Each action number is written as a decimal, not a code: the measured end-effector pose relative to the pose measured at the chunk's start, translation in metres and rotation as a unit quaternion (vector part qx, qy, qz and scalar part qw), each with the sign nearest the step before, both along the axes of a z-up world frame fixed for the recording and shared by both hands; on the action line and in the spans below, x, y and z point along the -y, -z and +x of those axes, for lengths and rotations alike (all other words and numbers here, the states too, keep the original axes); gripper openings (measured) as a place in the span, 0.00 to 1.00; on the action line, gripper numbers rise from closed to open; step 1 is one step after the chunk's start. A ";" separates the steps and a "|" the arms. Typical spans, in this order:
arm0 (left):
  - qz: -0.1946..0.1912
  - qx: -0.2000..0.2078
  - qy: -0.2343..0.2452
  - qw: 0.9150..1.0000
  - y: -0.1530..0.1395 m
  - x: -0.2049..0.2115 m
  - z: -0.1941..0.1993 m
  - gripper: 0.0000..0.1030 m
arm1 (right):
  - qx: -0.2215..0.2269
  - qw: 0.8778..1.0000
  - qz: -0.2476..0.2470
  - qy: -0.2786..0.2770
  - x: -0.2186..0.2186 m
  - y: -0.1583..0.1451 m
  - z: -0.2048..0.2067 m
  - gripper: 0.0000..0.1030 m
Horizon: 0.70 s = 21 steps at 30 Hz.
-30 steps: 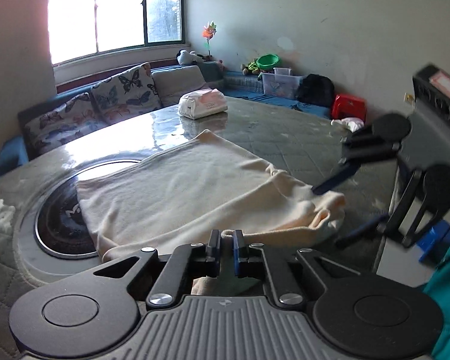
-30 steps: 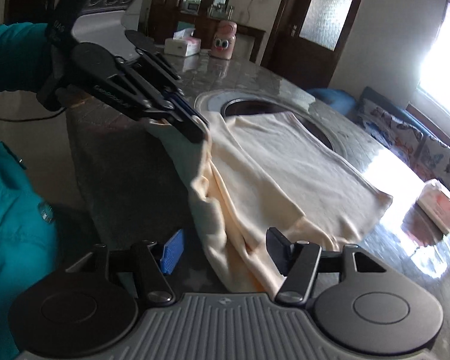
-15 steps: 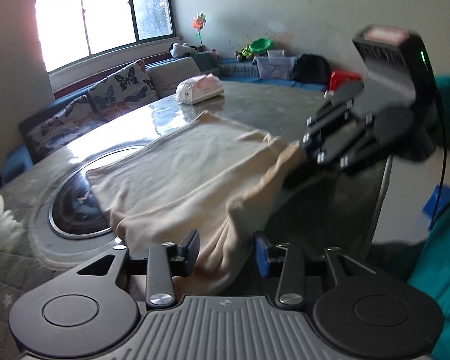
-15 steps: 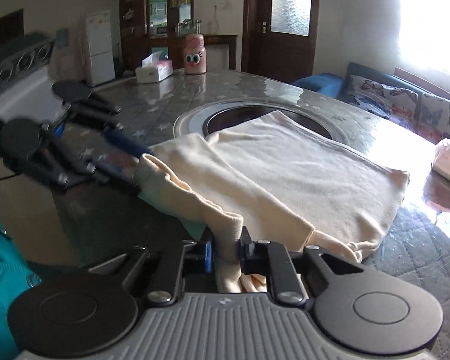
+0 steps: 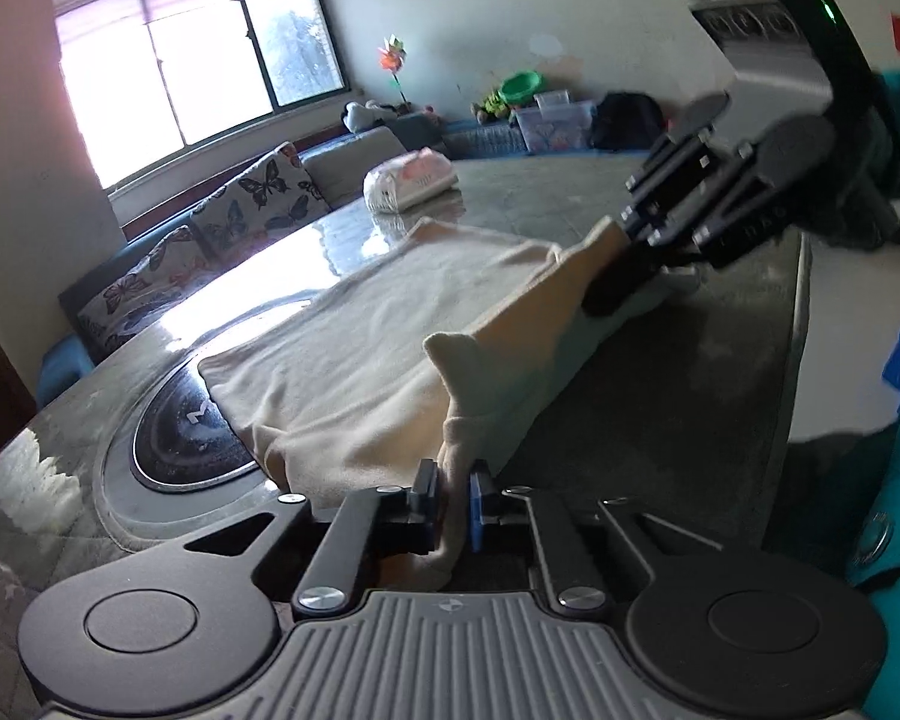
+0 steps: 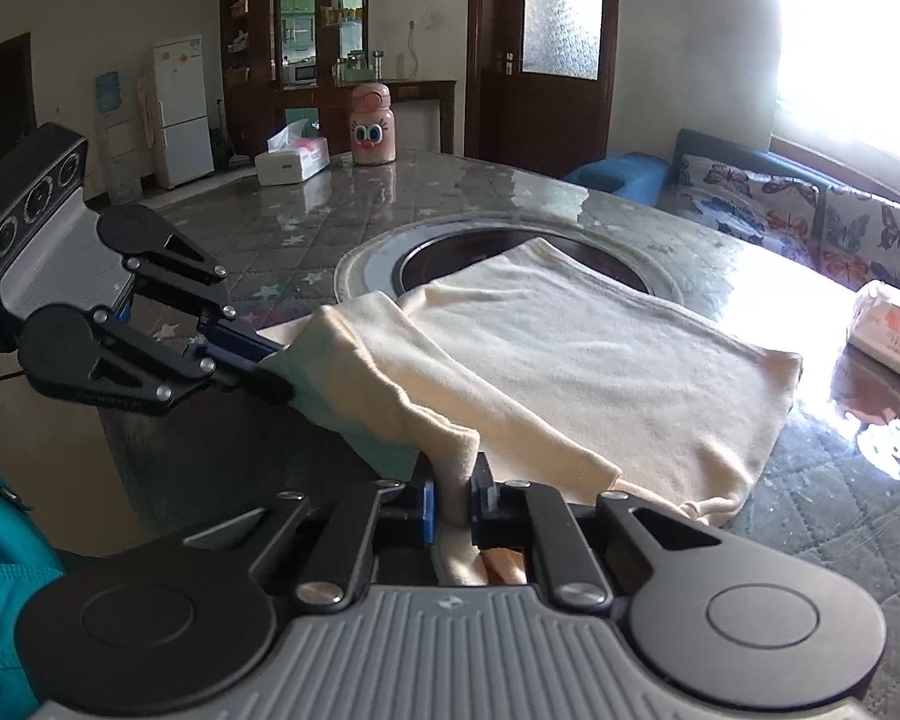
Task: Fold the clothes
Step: 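Grasp the sweatshirt hem with the right gripper while the left gripper grasps the hem, then lift the hem with both grippers and fold it over the sweatshirt body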
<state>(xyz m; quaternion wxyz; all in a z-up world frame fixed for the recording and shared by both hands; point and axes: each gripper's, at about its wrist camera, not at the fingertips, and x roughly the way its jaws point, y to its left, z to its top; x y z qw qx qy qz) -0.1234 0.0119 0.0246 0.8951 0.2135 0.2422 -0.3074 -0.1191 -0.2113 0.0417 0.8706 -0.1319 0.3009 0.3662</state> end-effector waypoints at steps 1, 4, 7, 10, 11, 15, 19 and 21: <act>-0.007 -0.001 0.000 1.000 -0.004 -0.001 -0.001 0.10 | 0.005 1.000 0.003 -0.003 0.000 -0.004 -0.004 0.09; -0.024 -0.003 0.003 1.000 -0.017 -0.005 -0.008 0.10 | 0.018 1.000 0.011 -0.016 0.005 -0.019 -0.014 0.08; -0.029 0.003 0.015 0.999 -0.034 -0.006 -0.021 0.10 | 0.026 0.999 0.016 -0.028 0.010 -0.035 -0.026 0.08; -0.038 0.002 0.033 0.999 -0.053 -0.008 -0.036 0.10 | 0.023 0.999 0.026 -0.039 0.018 -0.054 -0.043 0.08; -0.043 0.000 0.040 0.998 -0.060 -0.009 -0.041 0.10 | 0.022 0.998 0.028 -0.043 0.021 -0.060 -0.047 0.08; -0.049 -0.006 0.049 0.998 -0.075 -0.010 -0.043 0.10 | 0.015 0.998 0.035 -0.053 0.032 -0.085 -0.061 0.07; -0.041 -0.016 0.043 0.998 -0.075 -0.006 -0.020 0.10 | 0.012 0.998 0.035 -0.046 0.035 -0.088 -0.044 0.05; -0.038 -0.018 0.041 0.998 -0.071 -0.004 -0.004 0.10 | 0.007 0.999 0.035 -0.039 0.037 -0.086 -0.029 0.05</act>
